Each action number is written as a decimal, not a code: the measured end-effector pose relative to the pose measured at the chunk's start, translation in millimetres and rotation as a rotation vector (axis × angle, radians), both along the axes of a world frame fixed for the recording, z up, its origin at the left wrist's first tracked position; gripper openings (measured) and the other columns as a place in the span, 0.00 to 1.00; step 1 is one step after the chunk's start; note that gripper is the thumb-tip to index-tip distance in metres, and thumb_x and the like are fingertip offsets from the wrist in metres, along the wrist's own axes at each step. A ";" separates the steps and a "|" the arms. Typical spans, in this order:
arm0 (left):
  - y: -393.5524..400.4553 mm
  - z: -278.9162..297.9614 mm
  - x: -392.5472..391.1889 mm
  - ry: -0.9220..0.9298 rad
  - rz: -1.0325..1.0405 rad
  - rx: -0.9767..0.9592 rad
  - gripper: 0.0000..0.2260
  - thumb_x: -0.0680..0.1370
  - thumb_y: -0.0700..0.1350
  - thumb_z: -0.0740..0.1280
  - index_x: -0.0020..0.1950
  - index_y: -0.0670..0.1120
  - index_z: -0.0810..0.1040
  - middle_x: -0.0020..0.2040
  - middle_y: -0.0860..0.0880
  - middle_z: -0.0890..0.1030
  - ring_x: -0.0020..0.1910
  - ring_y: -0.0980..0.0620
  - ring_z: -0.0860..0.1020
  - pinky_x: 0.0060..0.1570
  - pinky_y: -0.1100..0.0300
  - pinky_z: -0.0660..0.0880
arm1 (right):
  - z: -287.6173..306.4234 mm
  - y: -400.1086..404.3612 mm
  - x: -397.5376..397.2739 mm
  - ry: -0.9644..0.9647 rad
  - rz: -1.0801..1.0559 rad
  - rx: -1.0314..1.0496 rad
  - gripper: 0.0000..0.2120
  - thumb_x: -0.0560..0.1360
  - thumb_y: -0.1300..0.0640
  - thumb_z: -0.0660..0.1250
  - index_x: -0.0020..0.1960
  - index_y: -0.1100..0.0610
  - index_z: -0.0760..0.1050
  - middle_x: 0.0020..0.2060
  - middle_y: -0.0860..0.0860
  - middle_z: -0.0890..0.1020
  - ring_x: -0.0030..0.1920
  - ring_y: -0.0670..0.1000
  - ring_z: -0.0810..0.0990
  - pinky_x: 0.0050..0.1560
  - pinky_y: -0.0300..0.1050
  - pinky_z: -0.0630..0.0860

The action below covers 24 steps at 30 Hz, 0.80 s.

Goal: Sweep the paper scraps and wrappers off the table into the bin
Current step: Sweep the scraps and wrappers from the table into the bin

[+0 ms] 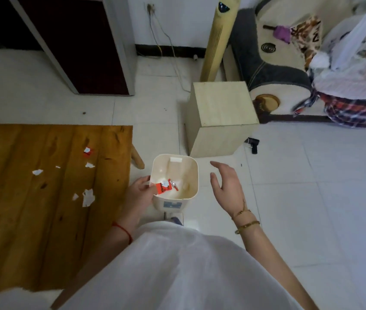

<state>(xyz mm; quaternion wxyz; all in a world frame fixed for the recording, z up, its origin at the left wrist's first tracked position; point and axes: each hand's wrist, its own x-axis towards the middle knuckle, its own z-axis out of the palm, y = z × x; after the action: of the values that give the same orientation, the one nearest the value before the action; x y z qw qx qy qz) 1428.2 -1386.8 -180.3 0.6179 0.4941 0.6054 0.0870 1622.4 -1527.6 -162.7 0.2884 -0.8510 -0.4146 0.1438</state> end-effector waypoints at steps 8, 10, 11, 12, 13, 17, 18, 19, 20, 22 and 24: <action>59.5 11.9 28.1 0.060 0.228 -0.047 0.19 0.72 0.49 0.74 0.62 0.53 0.76 0.57 0.50 0.80 0.50 0.51 0.80 0.45 0.54 0.78 | 7.9 132.9 66.2 -0.018 0.303 0.010 0.15 0.79 0.59 0.59 0.66 0.58 0.71 0.59 0.55 0.78 0.63 0.54 0.72 0.62 0.39 0.64; 65.9 11.5 30.4 0.096 0.305 -0.047 0.22 0.72 0.49 0.74 0.65 0.49 0.76 0.60 0.47 0.80 0.54 0.47 0.80 0.51 0.51 0.79 | 6.1 163.5 73.2 -0.021 0.407 0.000 0.16 0.79 0.59 0.59 0.66 0.58 0.72 0.59 0.55 0.78 0.62 0.54 0.72 0.62 0.42 0.66; 67.8 11.5 31.1 0.093 0.343 -0.050 0.23 0.71 0.49 0.74 0.65 0.48 0.76 0.60 0.46 0.80 0.56 0.45 0.79 0.56 0.48 0.78 | 4.3 178.2 75.6 -0.018 0.465 -0.004 0.16 0.80 0.58 0.59 0.66 0.58 0.72 0.59 0.55 0.78 0.62 0.54 0.73 0.63 0.44 0.67; 68.9 11.2 31.7 0.082 0.378 -0.054 0.24 0.70 0.49 0.75 0.65 0.48 0.77 0.60 0.45 0.80 0.57 0.44 0.79 0.59 0.45 0.77 | 2.1 192.7 77.6 -0.013 0.523 -0.005 0.16 0.80 0.58 0.59 0.66 0.58 0.72 0.59 0.55 0.78 0.62 0.54 0.73 0.64 0.45 0.68; 68.6 10.5 31.9 0.072 0.417 -0.057 0.24 0.69 0.49 0.74 0.64 0.47 0.77 0.59 0.44 0.81 0.58 0.43 0.79 0.61 0.44 0.76 | -0.3 206.8 79.3 -0.010 0.582 -0.006 0.16 0.80 0.58 0.59 0.66 0.58 0.72 0.60 0.55 0.78 0.63 0.54 0.73 0.65 0.46 0.68; 61.9 1.7 39.3 0.092 0.632 -0.066 0.17 0.72 0.43 0.71 0.61 0.46 0.79 0.55 0.42 0.82 0.55 0.43 0.79 0.60 0.44 0.77 | -12.9 256.8 82.7 -0.037 0.839 -0.032 0.16 0.80 0.57 0.58 0.67 0.57 0.72 0.62 0.54 0.77 0.65 0.53 0.72 0.66 0.42 0.63; 59.9 -1.3 42.8 0.092 0.695 -0.078 0.16 0.72 0.42 0.71 0.60 0.45 0.80 0.54 0.42 0.82 0.53 0.43 0.80 0.60 0.45 0.77 | -16.7 268.3 83.8 -0.052 0.899 -0.041 0.16 0.80 0.57 0.59 0.67 0.58 0.72 0.63 0.55 0.77 0.65 0.53 0.72 0.66 0.41 0.62; 57.0 -4.1 47.4 0.083 0.761 -0.093 0.15 0.72 0.42 0.71 0.59 0.45 0.80 0.54 0.42 0.83 0.52 0.44 0.80 0.59 0.45 0.77 | -20.1 279.3 84.7 -0.063 0.960 -0.046 0.16 0.80 0.57 0.59 0.67 0.58 0.72 0.63 0.55 0.77 0.65 0.54 0.72 0.66 0.40 0.61; 53.4 -6.8 52.6 0.072 0.825 -0.110 0.15 0.72 0.42 0.71 0.59 0.45 0.80 0.54 0.41 0.83 0.52 0.43 0.80 0.59 0.44 0.77 | -23.4 289.2 85.1 -0.069 1.017 -0.042 0.16 0.80 0.57 0.60 0.67 0.59 0.72 0.63 0.55 0.77 0.64 0.54 0.72 0.66 0.40 0.62; 46.5 -11.1 62.8 0.055 0.941 -0.159 0.17 0.72 0.43 0.72 0.61 0.44 0.80 0.55 0.39 0.83 0.56 0.39 0.80 0.61 0.42 0.76 | -29.1 307.8 84.5 -0.054 1.129 -0.041 0.16 0.80 0.56 0.61 0.67 0.58 0.71 0.62 0.55 0.77 0.63 0.53 0.73 0.65 0.40 0.64; 41.0 -11.6 72.0 0.033 1.040 -0.206 0.23 0.67 0.47 0.73 0.61 0.45 0.79 0.55 0.39 0.83 0.57 0.39 0.80 0.61 0.42 0.76 | -33.7 323.3 79.9 -0.028 1.235 -0.058 0.16 0.80 0.56 0.60 0.67 0.57 0.70 0.62 0.55 0.77 0.63 0.52 0.73 0.63 0.40 0.66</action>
<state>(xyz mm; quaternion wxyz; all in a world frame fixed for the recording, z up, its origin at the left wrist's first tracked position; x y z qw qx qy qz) 1500.2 -1345.8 -191.9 0.5287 0.0665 0.7856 0.3144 1702.4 -1204.3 -196.4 0.1232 -0.4632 -0.8303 0.2845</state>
